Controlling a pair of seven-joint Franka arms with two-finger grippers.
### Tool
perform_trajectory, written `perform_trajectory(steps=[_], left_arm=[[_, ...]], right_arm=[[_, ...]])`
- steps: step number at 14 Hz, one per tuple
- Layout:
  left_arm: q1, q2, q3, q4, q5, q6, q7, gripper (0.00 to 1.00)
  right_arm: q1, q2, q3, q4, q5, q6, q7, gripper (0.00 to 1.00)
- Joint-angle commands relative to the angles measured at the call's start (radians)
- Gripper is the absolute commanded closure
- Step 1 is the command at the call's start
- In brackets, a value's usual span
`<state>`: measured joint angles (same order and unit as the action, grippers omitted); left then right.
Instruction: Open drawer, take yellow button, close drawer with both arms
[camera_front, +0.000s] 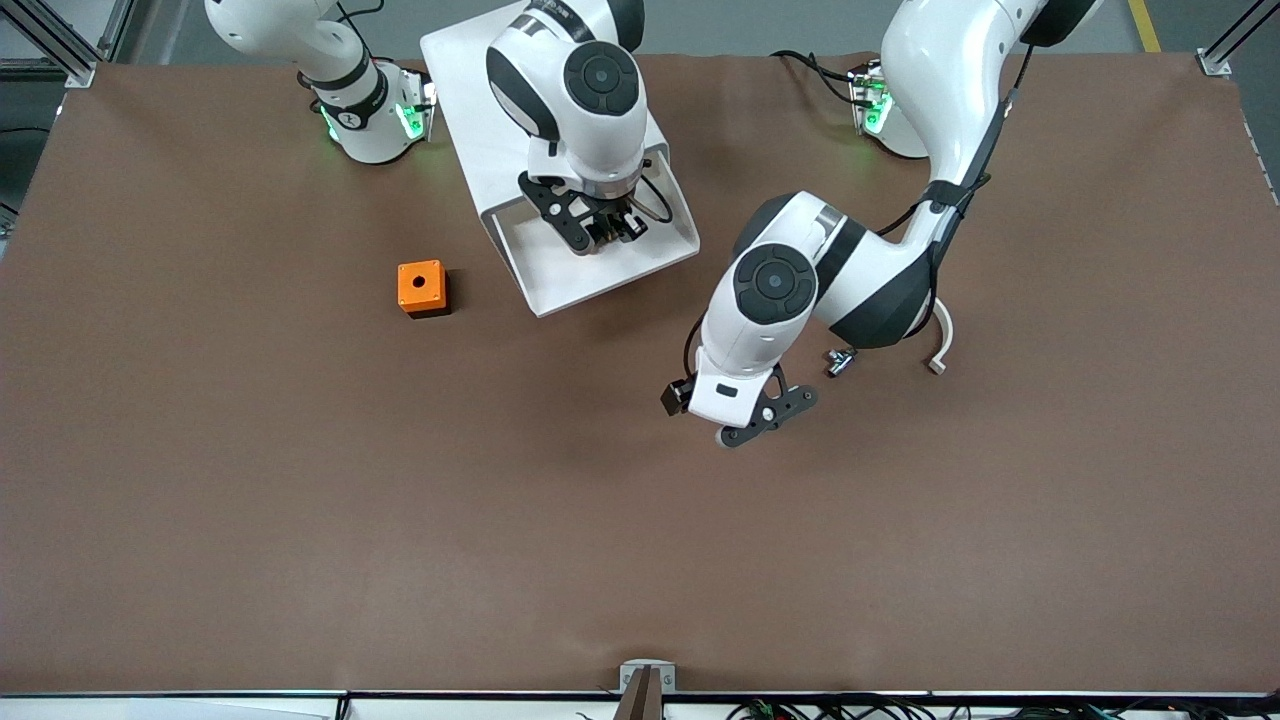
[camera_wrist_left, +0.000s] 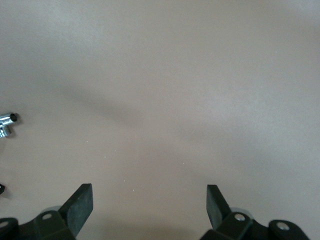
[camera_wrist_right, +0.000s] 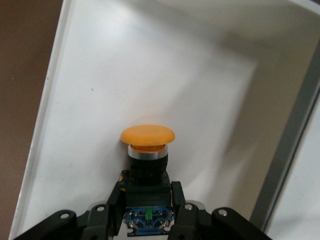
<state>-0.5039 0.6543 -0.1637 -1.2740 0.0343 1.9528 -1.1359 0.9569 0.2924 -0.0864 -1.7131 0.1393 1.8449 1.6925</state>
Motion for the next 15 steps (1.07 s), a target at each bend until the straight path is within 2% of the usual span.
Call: perform_trajectory(steps=[1,7,12,15], left_arm=[[-0.010,-0.033,0.001,-0.035,0.051,-0.003,-0.050,0.00],[-0.010,-0.035,-0.002,-0.036,0.055,-0.003,-0.062,0.00],[-0.010,-0.035,-0.010,-0.038,0.055,-0.003,-0.050,0.00],[-0.012,-0.035,-0.043,-0.039,0.050,-0.003,-0.050,0.00]], right_arm=[[-0.007,-0.007,0.005,-0.007,-0.003,-0.001,-0.002,0.95],[-0.084,-0.010,0.005,0.094,0.002,-0.062,-0.037,0.98],[-0.229,-0.013,0.002,0.197,0.057,-0.211,-0.227,0.98],[-0.350,-0.021,0.004,0.199,0.056,-0.271,-0.406,0.98]])
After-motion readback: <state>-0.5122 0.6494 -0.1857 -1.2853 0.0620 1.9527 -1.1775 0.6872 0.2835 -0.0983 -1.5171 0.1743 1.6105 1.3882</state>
